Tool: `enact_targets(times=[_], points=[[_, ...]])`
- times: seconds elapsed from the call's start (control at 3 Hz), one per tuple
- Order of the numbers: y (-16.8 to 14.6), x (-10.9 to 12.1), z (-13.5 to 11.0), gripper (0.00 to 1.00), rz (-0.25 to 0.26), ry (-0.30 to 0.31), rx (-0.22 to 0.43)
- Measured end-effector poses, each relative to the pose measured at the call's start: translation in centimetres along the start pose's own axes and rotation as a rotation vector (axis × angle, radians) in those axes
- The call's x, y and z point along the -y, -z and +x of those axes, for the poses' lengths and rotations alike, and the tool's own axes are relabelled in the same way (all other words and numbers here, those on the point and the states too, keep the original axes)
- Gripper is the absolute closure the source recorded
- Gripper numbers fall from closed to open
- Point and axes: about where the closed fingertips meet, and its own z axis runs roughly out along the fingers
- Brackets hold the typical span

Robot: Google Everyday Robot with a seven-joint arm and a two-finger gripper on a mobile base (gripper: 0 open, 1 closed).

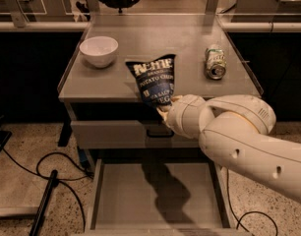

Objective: Pick blue chip bag from middle drawer and place on counter

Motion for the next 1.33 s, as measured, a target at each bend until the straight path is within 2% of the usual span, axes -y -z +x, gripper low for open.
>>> enact_targets(times=[0.33,0.67,1.0,1.33], points=[[0.0,0.0,0.0,1.0,-0.001,0.001,0.0],[-0.4,1.8,-2.5,1.0,0.02,0.002,0.039],[-0.8,4.3,-6.6,1.0,0.049,0.03,0.084],[-0.7,4.8,-7.5,1.0,0.056,0.038,0.096]])
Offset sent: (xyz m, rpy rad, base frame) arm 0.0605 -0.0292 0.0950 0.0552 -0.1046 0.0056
